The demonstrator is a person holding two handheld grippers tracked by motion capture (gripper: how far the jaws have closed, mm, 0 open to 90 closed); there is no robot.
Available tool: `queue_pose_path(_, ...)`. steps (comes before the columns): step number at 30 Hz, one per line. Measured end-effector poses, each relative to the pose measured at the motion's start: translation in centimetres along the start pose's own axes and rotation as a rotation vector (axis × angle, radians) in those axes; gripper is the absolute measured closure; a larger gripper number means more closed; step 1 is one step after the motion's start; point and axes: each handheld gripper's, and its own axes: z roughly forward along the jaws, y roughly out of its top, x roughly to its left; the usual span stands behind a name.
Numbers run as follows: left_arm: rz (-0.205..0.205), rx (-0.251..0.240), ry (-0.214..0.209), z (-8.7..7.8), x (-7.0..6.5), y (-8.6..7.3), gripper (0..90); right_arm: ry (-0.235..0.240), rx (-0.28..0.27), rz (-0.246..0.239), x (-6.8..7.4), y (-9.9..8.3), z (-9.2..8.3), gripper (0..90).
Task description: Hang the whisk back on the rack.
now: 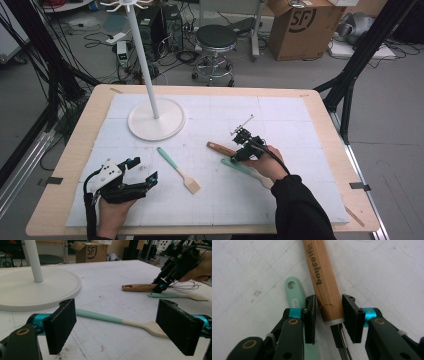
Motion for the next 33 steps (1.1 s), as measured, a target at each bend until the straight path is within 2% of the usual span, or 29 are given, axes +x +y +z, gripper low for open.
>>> queue_pose_path(6, -0.007, -0.003, 0.003, -0.1, 0.2, 0.0, 17.2, 0.017, 0.021, -0.025, -0.4, 0.2, -0.1, 71.8)
queue_pose_path(8, -0.008, -0.002, 0.004, 0.0, 0.2, 0.0, 17.2, 0.029, 0.037, -0.017, -0.4, 0.2, -0.2, 72.0)
queue_pose_path(11, -0.005, 0.002, 0.006, 0.0, 0.2, 0.0, 17.2, 0.013, 0.053, -0.040, -0.4, 0.3, -0.4, 72.3)
queue_pose_path(14, -0.004, 0.000, 0.005, -0.1, 0.1, 0.0, 17.3, 0.006, 0.033, -0.018, -0.9, 0.1, -0.9, 72.4)
queue_pose_path(15, -0.006, -0.002, 0.005, -0.1, 0.1, 0.0, 17.3, -0.006, 0.014, -0.005, -1.0, 0.1, -1.2, 72.4)
queue_pose_path(19, -0.007, -0.001, 0.006, -0.1, 0.2, 0.0, 17.3, 0.005, -0.044, 0.016, -1.4, -0.2, -2.9, 72.4)
queue_pose_path(20, -0.009, -0.002, 0.003, -0.1, 0.2, 0.0, 17.3, 0.000, -0.061, 0.009, -1.5, -0.2, -3.3, 72.4)
queue_pose_path(21, -0.008, -0.003, 0.003, -0.1, 0.1, 0.0, 17.3, -0.007, -0.089, 0.007, -1.4, -0.2, -3.8, 72.4)
queue_pose_path(23, -0.010, -0.007, -0.001, -0.1, 0.1, 0.0, 17.3, 0.023, -0.146, 0.008, -1.3, -0.3, -4.6, 72.5)
queue_pose_path(28, -0.005, -0.008, 0.003, -0.1, 0.1, 0.0, 17.3, 0.013, -0.242, -0.005, -1.1, -0.5, -5.9, 72.5)
queue_pose_path(33, -0.011, -0.010, 0.004, -0.1, 0.2, 0.0, 17.3, 0.040, -0.379, 0.002, -1.1, -0.5, -7.2, 72.5)
